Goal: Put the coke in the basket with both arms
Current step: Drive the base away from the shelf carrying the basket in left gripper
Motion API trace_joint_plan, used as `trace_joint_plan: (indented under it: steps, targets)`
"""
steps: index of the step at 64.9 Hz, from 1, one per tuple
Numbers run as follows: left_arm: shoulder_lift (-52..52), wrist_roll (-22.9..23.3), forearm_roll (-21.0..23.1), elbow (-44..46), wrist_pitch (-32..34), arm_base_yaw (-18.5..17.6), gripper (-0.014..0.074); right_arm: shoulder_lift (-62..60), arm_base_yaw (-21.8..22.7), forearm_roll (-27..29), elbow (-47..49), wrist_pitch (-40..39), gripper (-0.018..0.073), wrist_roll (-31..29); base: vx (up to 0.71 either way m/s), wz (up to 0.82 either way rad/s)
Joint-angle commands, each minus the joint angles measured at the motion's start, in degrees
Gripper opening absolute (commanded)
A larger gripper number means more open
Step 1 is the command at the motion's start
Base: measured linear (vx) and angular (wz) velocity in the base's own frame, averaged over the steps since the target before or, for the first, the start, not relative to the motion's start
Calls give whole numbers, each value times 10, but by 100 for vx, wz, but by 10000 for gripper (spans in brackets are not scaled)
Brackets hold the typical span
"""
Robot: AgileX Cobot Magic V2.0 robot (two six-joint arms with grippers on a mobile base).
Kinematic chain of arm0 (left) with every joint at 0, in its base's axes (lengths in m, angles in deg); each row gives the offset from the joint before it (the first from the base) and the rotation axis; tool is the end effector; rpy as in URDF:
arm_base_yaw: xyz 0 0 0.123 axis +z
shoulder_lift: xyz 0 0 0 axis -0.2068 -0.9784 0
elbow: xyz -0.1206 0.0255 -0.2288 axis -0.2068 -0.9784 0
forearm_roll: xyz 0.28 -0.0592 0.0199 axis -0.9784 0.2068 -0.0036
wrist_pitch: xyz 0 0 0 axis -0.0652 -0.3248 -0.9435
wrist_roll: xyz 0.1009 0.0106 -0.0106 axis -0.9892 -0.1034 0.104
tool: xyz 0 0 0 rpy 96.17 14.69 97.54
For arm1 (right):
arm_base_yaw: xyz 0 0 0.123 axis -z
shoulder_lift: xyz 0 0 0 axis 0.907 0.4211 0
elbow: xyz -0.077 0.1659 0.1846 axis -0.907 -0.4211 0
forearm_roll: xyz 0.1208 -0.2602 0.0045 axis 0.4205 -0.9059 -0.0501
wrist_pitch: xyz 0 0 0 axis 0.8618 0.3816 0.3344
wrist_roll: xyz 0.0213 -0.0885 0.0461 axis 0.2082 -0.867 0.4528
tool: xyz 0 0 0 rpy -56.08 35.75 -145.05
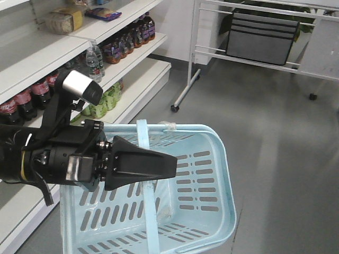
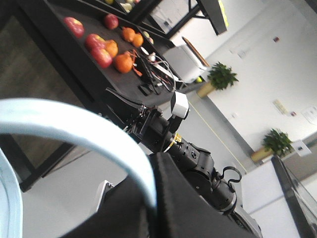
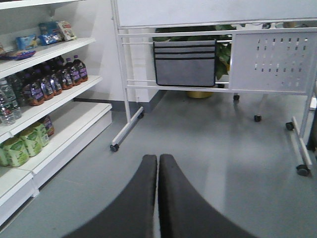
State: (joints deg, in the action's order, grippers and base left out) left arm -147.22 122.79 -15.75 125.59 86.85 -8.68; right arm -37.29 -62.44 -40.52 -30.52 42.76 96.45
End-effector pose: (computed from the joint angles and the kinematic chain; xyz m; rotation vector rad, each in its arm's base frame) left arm 0.2392 -0.1908 0.2866 0.6642 1.9053 -1.7394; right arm 0.1277 -0.0129 0.1859 0.1601 1.6745 -0.0300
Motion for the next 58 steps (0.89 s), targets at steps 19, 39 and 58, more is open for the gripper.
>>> trace_joint_plan:
  steps: [19,39,58]
  targets:
    - [20,-1,50,12,111,-2,-7,-11,1,-8,-6,-37,-4,-2,-7,-36]
    - [20,-1,50,12,111,-2,-7,-11,1,-8,-6,-37,-4,-2,-2,-25]
    - [20,-1,50,12,111,-2,-7,-11,1,-8,-6,-37,-4,-2,4,-16]
